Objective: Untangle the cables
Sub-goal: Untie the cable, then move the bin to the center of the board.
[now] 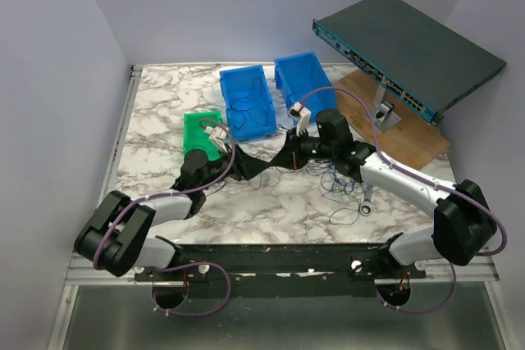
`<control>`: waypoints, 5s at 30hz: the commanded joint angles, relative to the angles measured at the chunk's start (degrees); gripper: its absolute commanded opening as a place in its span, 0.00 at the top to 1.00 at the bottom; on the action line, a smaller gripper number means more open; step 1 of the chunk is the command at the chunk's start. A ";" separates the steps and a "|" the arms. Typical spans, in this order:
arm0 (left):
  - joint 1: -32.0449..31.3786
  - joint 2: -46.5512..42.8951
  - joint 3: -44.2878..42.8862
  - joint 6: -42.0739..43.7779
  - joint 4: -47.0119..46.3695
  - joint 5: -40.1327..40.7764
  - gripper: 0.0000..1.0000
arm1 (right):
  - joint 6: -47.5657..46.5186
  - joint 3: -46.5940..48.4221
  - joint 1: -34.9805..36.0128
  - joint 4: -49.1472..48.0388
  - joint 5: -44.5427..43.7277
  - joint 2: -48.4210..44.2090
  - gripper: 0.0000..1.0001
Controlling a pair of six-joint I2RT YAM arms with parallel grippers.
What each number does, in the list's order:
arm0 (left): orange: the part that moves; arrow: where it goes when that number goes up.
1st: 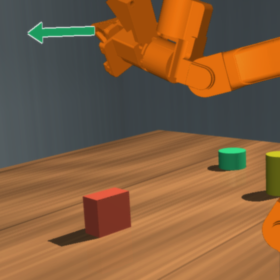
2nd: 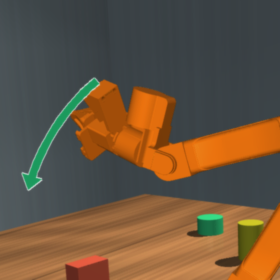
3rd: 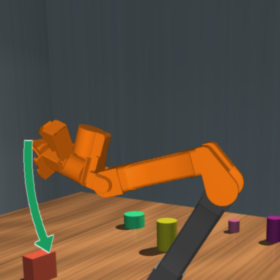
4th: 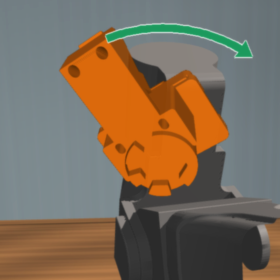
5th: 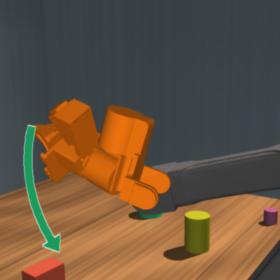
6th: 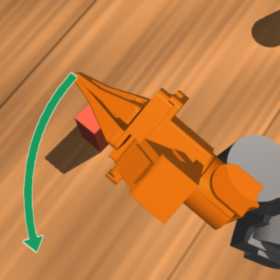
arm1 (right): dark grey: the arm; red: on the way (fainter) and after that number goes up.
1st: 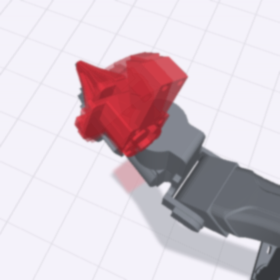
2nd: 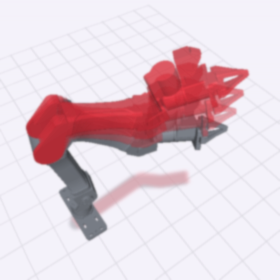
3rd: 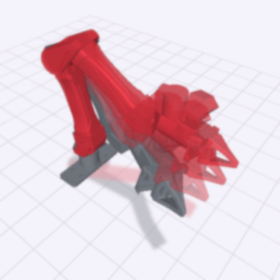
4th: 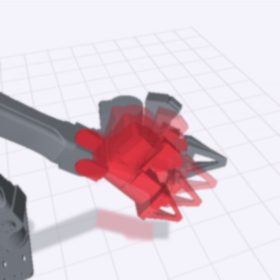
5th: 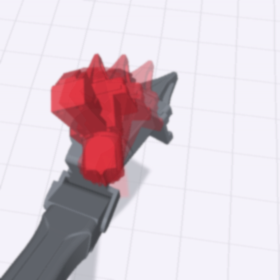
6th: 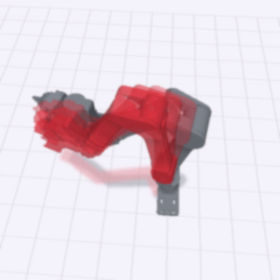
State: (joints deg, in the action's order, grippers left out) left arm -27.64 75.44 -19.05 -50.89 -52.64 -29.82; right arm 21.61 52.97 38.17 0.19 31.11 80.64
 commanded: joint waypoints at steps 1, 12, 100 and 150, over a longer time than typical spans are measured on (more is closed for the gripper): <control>-0.22 4.21 -0.15 -10.83 -14.66 -4.26 0.36 | -0.82 -1.11 0.59 1.13 -0.41 -0.52 0.99; 0.10 8.55 0.81 -16.52 -23.09 -3.76 0.40 | 0.83 -2.68 0.55 0.67 -8.10 -3.10 0.99; 2.33 -20.46 -4.57 11.90 25.24 4.61 1.00 | -1.60 -19.90 2.41 -8.32 -34.44 -5.87 0.10; 3.22 -52.31 -8.23 10.77 54.79 37.08 1.00 | 0.95 -13.00 -8.03 -9.06 -28.11 -7.85 0.21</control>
State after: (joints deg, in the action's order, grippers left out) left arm -24.71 19.94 -23.38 -42.98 3.53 13.78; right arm 28.95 35.38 30.26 -5.65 -7.25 68.10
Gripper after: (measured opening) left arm 0.013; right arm 0.743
